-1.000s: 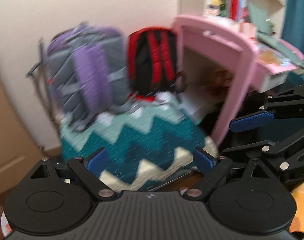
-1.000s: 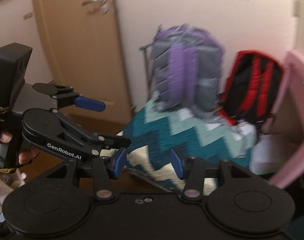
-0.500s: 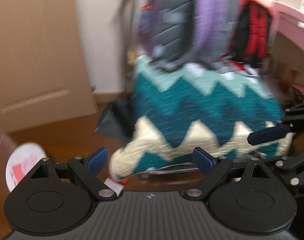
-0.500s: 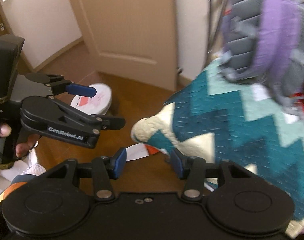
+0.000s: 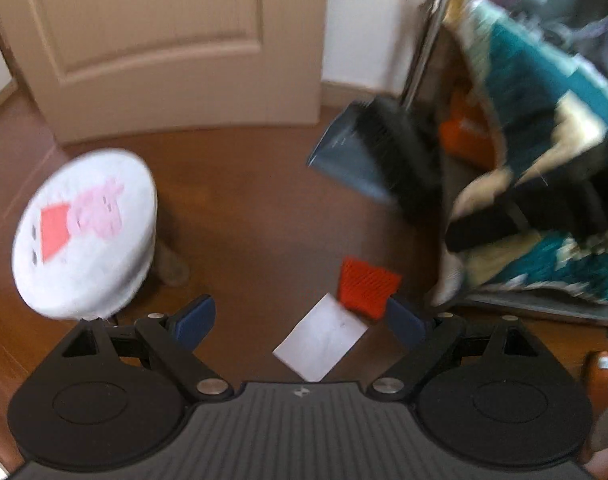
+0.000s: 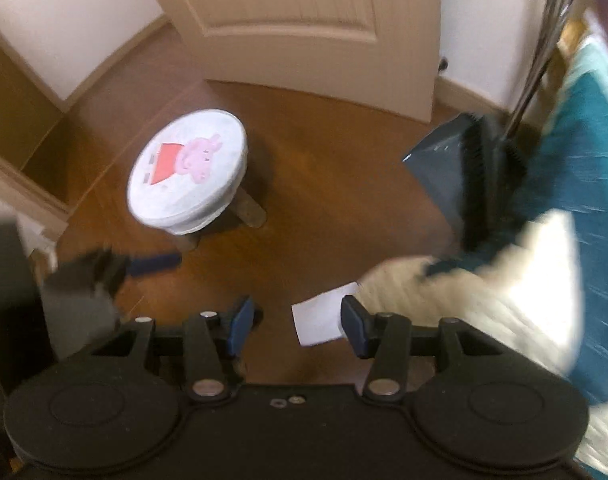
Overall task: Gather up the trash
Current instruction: 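Move both open tools back toward the paper and foam net on the floor, then grasp the white paper with the left tool while the right tool grasps the orange foam net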
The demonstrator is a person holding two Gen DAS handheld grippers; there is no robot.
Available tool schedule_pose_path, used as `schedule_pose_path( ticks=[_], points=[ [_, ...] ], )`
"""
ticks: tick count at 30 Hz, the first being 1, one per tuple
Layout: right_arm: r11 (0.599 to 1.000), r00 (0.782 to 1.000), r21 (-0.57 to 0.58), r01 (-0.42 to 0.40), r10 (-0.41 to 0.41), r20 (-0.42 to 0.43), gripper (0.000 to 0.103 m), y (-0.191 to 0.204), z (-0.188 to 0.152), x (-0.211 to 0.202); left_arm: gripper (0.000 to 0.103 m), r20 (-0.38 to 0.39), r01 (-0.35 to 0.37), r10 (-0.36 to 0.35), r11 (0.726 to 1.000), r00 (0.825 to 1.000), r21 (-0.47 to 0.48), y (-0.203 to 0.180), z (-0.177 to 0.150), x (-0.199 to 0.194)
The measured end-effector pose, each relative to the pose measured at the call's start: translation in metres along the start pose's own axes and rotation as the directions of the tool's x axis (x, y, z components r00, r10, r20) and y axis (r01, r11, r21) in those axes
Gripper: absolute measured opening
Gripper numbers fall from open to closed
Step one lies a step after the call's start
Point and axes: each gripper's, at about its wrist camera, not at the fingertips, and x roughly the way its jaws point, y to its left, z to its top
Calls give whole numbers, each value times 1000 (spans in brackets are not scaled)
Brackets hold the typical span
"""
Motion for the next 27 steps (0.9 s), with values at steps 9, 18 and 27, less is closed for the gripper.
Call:
schedule_pose_path(
  ticks=[9,18,27],
  points=[
    [969,986,209,130,-104,-134,49,-39,36,146,93,-113,30,-34,999,993,-42,7,-50,118],
    [911,937,287,294,-216,-274,49,-88,25,241,93,-185,72,-82,996,979,-61,-4,-72,186],
    [911,910,258,322,-222,-350,48,-103,10,299,92,-226,92,-99,995,969,-43,-9,-82,228]
  ],
)
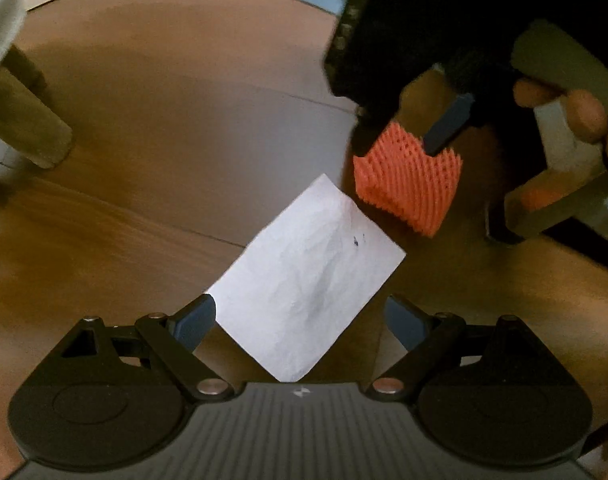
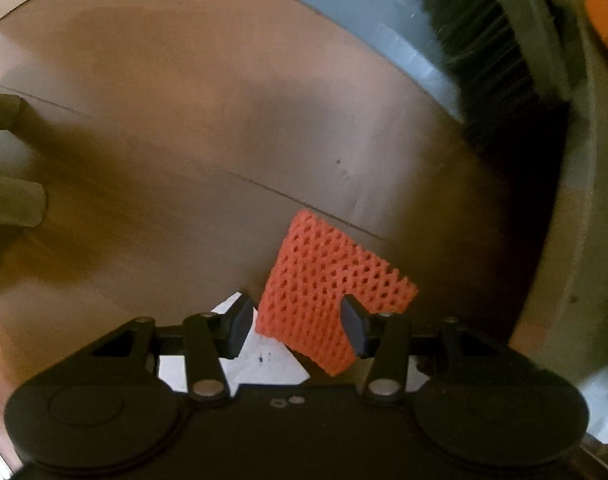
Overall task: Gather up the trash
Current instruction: 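Grasp the white paper with the left tool while the right tool grasps the orange foam net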
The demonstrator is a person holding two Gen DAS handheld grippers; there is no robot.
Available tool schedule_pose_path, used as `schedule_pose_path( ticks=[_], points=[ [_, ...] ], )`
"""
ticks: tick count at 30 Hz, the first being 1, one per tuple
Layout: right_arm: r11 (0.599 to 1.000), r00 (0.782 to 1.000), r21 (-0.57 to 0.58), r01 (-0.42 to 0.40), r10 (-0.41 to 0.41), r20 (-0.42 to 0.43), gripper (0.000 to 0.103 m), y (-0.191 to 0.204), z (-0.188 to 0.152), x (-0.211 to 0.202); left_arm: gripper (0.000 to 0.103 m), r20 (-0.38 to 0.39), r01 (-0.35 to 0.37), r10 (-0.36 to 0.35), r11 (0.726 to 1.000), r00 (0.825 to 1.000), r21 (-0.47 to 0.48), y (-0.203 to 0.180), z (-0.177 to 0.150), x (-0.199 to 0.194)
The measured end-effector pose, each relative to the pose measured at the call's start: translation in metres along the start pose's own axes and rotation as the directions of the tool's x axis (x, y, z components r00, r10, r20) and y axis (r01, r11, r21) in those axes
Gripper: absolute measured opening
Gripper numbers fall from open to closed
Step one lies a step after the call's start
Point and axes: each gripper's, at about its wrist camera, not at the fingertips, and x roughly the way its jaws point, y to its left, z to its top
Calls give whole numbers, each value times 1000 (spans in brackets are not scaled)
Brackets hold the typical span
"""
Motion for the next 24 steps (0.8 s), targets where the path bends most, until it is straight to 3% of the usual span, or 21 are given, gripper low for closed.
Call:
schedule_pose_path(
  ticks=[4,9,14,18,21,24],
  points=[
    [999,1000,-26,21,-21,-10,48,3,1,16,92,-32,0,0,1000,999,16,-2,-3,13],
    [999,999,-31,31,-32,-19,48,1,1,28,79,-53,-8,9,1000,999,16,-3,-6,18],
    [996,999,-81,42,-42,4,47,6,-7,30,76,-45,-38,39,999,998,12,-9,-7,16],
    [991,999,-123,52,-49,24,45,9,-18,27,55,-46,-92,92,996,995,5,-14,-6,14],
    [987,998,-151,60,-55,42,39,10,-32,26,45,-40,-94,93,995,995,-20,-13,-5,11],
    [985,998,-167,43,-34,58,9,11,-42,21,17,-33,-85,83,995,996,-56,-9,-3,7]
  ],
)
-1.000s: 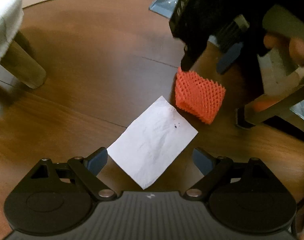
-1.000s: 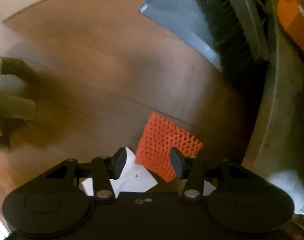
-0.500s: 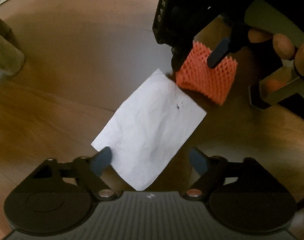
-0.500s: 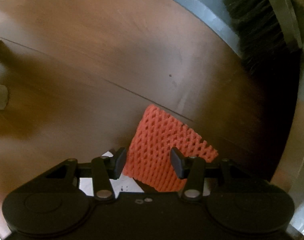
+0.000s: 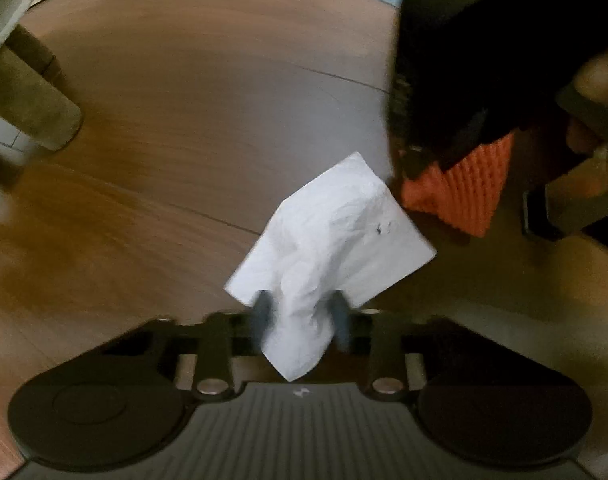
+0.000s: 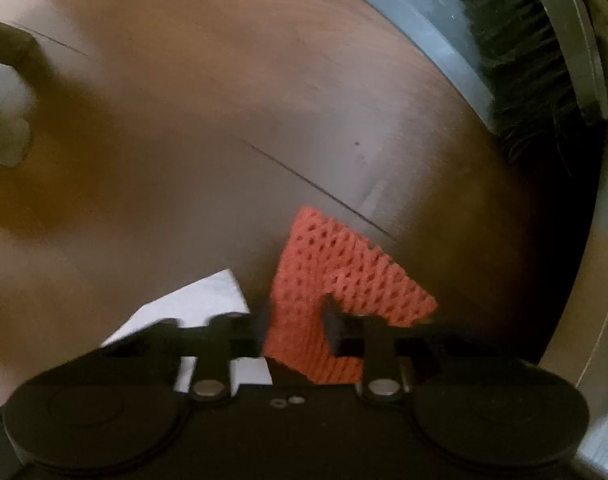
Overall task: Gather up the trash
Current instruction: 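Grasp the white paper with the left tool while the right tool grasps the orange foam net, then carry the white paper and orange foam net in both tools to the wastebasket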
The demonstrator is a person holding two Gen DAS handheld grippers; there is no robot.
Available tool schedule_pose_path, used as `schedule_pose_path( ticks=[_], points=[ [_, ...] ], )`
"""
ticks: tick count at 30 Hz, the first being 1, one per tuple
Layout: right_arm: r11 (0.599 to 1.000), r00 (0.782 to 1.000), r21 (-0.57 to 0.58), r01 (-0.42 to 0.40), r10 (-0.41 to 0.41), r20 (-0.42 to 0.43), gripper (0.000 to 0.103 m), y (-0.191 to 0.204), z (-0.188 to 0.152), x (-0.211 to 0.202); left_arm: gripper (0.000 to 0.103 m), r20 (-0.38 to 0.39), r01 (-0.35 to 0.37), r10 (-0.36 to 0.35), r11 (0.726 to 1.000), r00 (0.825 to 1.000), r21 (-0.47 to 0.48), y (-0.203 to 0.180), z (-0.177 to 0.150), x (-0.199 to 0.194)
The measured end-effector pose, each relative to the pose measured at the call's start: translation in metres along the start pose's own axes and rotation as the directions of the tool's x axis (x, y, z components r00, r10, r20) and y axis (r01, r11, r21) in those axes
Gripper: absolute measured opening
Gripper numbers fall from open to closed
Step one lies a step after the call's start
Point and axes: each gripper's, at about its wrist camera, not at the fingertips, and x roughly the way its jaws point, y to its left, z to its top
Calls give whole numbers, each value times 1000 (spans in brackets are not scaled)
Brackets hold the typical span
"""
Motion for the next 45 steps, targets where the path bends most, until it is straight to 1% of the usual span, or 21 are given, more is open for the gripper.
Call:
schedule_pose_path(
  ticks=[1,3,5,7,10,13,16,18,20,23,26,27,28,30,33,37,40,42,44,45],
  points=[
    [1000,1000,2,-18,18,-2,9,0,-2,-2,12,-3,11,-11,1000,1000,-27,3,0,0],
    [1000,1000,-2,-22,22,2,9,-2,-5,-8,8,-11,29,-30,996,999,-85,15,0,-2],
    [999,999,-25,-30,31,28,9,-3,-5,-22,8,-11,31,-33,991,999,-130,22,-1,-7],
    [999,998,-31,-44,45,47,9,-4,-10,-34,8,-2,37,-38,988,999,-149,28,-4,-16],
    [996,994,-34,-86,89,69,9,-1,-22,-56,8,8,34,-33,984,999,-173,32,-13,-33],
    [988,985,-42,-150,153,78,9,6,-31,-76,8,17,27,-24,977,1000,-210,44,-22,-55],
    [975,973,-107,-196,207,104,9,27,-38,-117,8,24,22,-17,967,1000,-253,61,-30,-82],
    [968,968,-147,-205,223,118,9,37,-45,-143,8,37,23,-13,960,999,-278,74,-36,-102],
    [955,955,-174,-240,264,133,9,43,-54,-174,8,56,24,-8,956,998,-292,79,-40,-123],
    [936,937,-215,-279,314,152,9,48,-69,-222,8,99,29,1,954,995,-298,80,-48,-163],
    [914,918,-281,-292,350,187,9,48,-87,-275,8,145,42,0,957,989,-288,78,-50,-211],
    [908,912,-299,-293,360,196,9,47,-92,-292,8,167,51,-3,959,986,-280,76,-50,-230],
    [903,906,-314,-294,368,210,9,44,-98,-311,8,184,60,-9,960,983,-273,72,-43,-243],
    [895,893,-332,-296,383,236,9,34,-112,-348,8,219,86,-30,963,975,-254,66,-42,-277],
    [894,881,-346,-284,386,275,9,14,-133,-397,8,276,114,-55,973,960,-200,54,-39,-331],
    [904,857,-345,-251,374,356,9,-19,-168,-455,8,343,151,-96,979,934,-138,36,-23,-395],
    [922,824,-322,-217,349,446,9,-46,-196,-499,8,408,154,-113,986,906,-68,12,-20,-444],
    [931,795,-300,-211,342,502,9,-67,-213,-528,8,446,155,-133,988,885,-11,-10,-16,-478],
    [943,767,-274,-190,317,558,9,-86,-233,-557,8,474,155,-158,987,866,46,-31,-14,-503],
    [946,757,-261,-191,312,574,8,-95,-241,-569,8,487,158,-177,984,855,82,-44,-14,-521]
  ],
)
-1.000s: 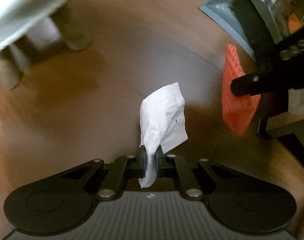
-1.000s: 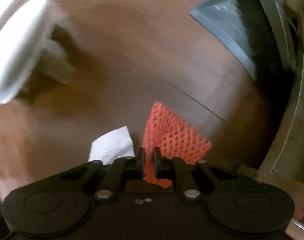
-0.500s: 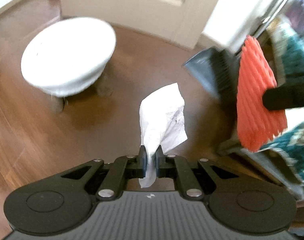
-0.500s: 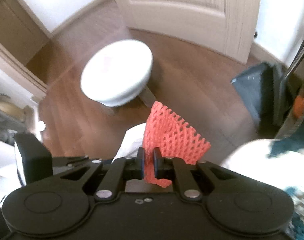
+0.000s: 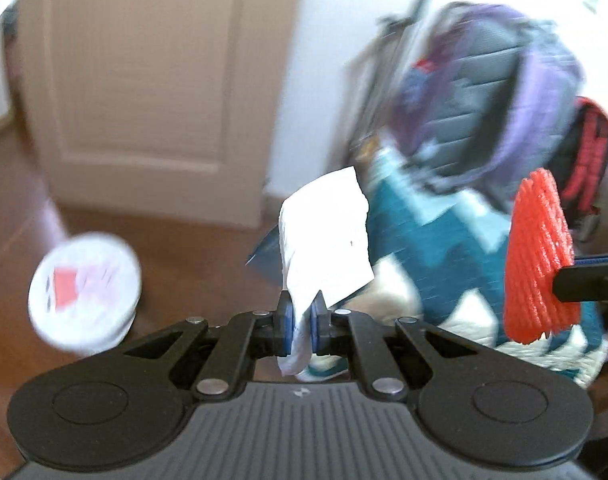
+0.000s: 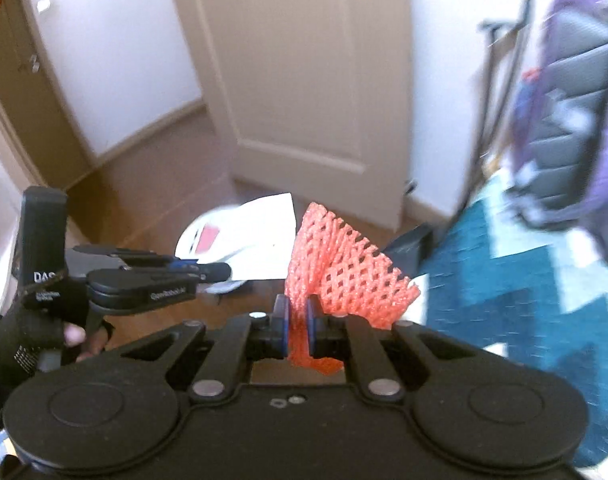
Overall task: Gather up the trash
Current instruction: 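Carry the white paper and orange foam net in both tools to the wastebasket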
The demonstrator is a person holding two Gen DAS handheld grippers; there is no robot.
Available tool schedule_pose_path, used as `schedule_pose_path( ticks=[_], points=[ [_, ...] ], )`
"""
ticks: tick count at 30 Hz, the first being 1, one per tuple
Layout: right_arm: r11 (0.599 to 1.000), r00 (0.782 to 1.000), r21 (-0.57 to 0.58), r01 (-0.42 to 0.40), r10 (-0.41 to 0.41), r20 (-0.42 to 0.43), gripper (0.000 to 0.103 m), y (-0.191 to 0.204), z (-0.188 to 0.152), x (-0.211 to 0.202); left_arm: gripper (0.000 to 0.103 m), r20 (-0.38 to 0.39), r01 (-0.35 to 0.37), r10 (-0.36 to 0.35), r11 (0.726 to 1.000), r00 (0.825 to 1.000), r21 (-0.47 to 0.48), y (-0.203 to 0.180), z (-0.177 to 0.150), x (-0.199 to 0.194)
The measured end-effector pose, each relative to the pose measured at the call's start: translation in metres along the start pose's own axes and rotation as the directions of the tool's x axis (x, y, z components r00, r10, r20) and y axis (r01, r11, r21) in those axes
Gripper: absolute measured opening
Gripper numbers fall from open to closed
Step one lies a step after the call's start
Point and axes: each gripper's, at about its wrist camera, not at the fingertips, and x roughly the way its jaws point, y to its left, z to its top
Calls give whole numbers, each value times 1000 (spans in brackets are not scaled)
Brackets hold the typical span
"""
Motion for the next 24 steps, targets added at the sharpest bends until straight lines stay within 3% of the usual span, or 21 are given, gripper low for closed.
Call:
schedule_pose_path(
  ticks=[6,12,17,24],
  points=[
    [997,993,28,68,-71,97,9,-25,-17,-105,8,64,119,-131,978,989,170,-93,28,-57],
    [984,968,54,172,-179,177,8,-44,-49,-209,8,76,240,-279,914,957,325,-200,34,-108],
    [948,914,89,306,-319,252,9,-61,-82,-301,8,75,325,-392,843,917,429,-295,34,-133],
    [860,823,203,468,-508,253,9,-92,-134,-392,8,32,438,-536,721,843,536,-418,24,-163]
  ],
)
